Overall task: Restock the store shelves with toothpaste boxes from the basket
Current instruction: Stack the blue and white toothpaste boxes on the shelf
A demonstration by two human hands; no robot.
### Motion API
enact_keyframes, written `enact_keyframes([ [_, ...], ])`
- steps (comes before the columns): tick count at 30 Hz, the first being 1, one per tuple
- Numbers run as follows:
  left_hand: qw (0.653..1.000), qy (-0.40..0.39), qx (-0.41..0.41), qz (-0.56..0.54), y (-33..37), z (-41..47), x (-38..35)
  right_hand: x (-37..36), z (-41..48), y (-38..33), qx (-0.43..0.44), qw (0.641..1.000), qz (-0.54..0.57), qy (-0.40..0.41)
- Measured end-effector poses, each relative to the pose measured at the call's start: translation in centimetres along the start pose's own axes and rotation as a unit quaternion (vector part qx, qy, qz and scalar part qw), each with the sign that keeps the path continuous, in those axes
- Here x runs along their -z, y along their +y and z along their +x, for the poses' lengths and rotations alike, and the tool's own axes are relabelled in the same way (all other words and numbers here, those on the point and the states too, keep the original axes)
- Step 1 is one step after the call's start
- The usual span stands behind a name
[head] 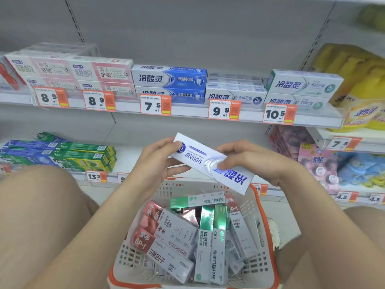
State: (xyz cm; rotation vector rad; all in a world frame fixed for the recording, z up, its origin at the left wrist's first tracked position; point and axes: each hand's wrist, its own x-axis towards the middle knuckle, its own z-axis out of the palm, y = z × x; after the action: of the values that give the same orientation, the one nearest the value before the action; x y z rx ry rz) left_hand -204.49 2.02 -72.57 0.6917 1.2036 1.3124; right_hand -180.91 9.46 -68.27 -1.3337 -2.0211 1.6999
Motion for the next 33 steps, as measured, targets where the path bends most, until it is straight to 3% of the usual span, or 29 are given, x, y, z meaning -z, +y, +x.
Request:
enact_keyframes([
  [5,0.995,0.000,-0.036,-0.088,0.1,0.4,-1.5,-0.2,0.4,-1.1,0.041,0.997,0.007,0.067],
  [7,0.999,-0.031,-0.027,-0.035,-0.2,0.3,-2.4,-0.7,0.9,-1.6,0.063,0.983,0.133,0.106],
  [9,0.996,-0.065,-0.018,0.052,-0.5,0.0,-3.2,-1.1,1.4,-2.0,0.085,0.948,0.283,0.119],
  [11,0.993,-0.066,-0.041,0.088,0.0,0.0,-4.0,-0.7,1.7,-2.1,0.098,0.937,0.310,0.130],
  [14,0.951,-0.029,-0.153,0.268,1.9,1.0,-4.3,0.7,1.7,-2.0,0.105,0.944,0.196,0.243],
  [17,0.841,-0.012,-0.274,0.467,4.3,3.2,-4.4,2.8,1.1,-2.7,0.144,0.913,0.151,0.350],
  [18,0.806,-0.014,-0.304,0.509,5.3,3.8,-4.7,3.6,1.1,-2.8,0.169,0.907,0.083,0.376],
  [20,0.768,-0.025,-0.329,0.549,7.3,5.0,-5.6,5.4,1.2,-2.8,0.207,0.885,-0.093,0.406],
  [23,0.748,-0.005,-0.370,0.551,10.4,7.0,-7.6,7.9,2.2,-2.8,0.226,0.837,-0.228,0.443],
  [28,0.759,0.083,-0.405,0.504,13.7,11.5,-10.2,12.5,5.6,-3.8,0.233,0.791,-0.280,0.491],
  [33,0.744,0.083,-0.414,0.518,15.0,15.3,-9.9,15.0,8.9,-3.9,0.185,0.709,-0.427,0.530],
])
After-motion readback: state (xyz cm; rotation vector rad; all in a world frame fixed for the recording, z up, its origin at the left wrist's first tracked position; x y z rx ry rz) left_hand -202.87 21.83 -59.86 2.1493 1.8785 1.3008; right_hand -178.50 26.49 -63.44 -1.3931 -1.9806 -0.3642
